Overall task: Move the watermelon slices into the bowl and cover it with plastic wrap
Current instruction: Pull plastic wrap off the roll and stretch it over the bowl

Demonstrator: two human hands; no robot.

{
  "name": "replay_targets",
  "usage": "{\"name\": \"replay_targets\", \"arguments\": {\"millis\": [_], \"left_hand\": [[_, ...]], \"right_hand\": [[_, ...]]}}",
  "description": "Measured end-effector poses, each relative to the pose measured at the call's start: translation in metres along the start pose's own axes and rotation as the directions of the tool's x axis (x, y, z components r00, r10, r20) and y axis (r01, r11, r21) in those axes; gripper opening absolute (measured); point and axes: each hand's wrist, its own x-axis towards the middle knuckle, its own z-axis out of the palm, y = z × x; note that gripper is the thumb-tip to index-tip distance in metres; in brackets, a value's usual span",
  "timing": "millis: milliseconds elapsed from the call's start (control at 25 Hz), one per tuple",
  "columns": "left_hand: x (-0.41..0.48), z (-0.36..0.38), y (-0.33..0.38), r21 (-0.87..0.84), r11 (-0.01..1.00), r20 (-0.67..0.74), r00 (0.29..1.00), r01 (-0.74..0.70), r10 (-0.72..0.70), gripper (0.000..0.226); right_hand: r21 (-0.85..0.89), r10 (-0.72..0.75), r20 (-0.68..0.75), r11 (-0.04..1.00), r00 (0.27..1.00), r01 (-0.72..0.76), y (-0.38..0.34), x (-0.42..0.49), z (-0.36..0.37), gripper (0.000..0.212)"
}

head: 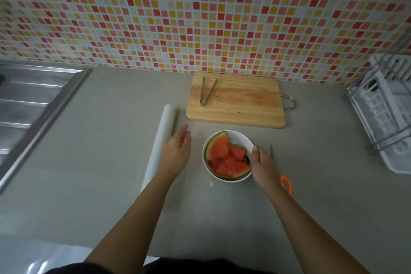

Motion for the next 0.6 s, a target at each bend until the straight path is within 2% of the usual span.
{"name": "replay_targets", "arguments": {"millis": [80,120,160,240,320,480,600], "left_hand": [[0.014,-0.04,-0.025,0.122,0.991,-0.192,0.981,0.062,-0.038,0.033],[0.02,-0.058,-0.041,0.175,0.974,-0.202,0.973,0.145,-0.109,0.031],[0.022,-0.072,-0.055,0.186,0.954,-0.159,0.965,0.235,-0.207,0.031],[0.016,-0.075,-0.066,0.113,0.938,0.023,0.943,0.327,-0.332,0.033],[0.013,-0.064,-0.064,0.078,0.947,0.129,0.939,0.31,-0.318,0.034],[0.023,-0.054,-0.055,0.187,0.946,0.148,0.944,0.266,-0.295,0.036],[0.024,-0.053,-0.048,0.196,0.929,0.181,0.92,0.313,-0.348,0.033]], "right_hand": [[0.004,-0.011,0.005,1.0,1.0,0.011,0.001,0.0,0.001,0.039],[0.009,-0.015,0.006,1.0,1.0,0.015,0.001,0.0,0.002,0.039],[0.019,-0.022,0.006,1.0,1.0,0.021,0.001,0.0,0.002,0.038],[0.035,-0.03,0.016,0.999,0.999,0.029,0.004,0.001,0.001,0.036],[0.02,-0.045,0.054,0.999,0.998,0.044,0.009,0.002,0.0,0.039],[0.06,-0.05,0.015,0.997,0.999,0.049,0.014,0.0,-0.009,0.058],[0.096,-0.072,-0.059,0.992,0.996,0.077,0.005,0.0,-0.014,0.05]]}}
